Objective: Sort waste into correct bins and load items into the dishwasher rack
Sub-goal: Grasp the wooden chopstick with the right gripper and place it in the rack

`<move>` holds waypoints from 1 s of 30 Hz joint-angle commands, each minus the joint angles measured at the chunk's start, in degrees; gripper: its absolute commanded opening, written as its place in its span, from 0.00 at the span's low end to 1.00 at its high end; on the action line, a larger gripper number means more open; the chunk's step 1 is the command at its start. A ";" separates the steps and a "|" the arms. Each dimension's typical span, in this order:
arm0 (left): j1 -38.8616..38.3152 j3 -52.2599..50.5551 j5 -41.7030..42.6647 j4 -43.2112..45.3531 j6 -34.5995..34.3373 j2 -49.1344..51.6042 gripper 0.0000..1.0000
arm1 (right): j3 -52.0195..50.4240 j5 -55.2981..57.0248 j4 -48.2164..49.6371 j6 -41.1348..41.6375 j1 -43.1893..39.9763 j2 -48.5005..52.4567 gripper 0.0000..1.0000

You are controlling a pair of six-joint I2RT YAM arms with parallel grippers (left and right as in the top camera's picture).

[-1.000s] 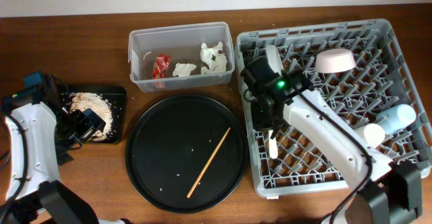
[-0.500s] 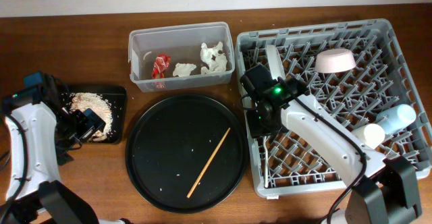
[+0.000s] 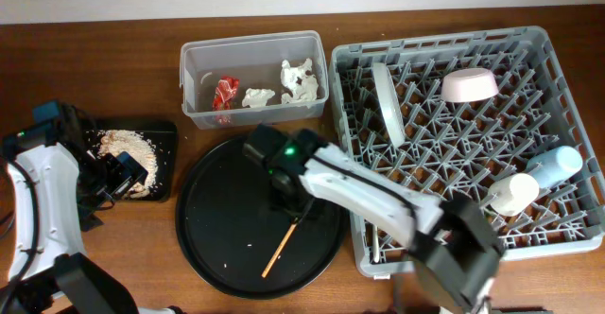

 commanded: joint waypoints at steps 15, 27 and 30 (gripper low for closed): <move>0.15 0.11 -0.39 -0.07 0.70 0.02 0.99 | -2.58 1.60 5.38 6.88 0.26 10.43 0.47; 0.15 0.11 -0.39 -0.04 0.70 0.02 0.99 | -5.33 1.42 7.72 6.27 0.22 10.43 0.09; 0.15 0.11 -0.42 -0.04 0.70 0.02 0.99 | -5.33 1.20 7.72 5.38 0.22 10.43 0.07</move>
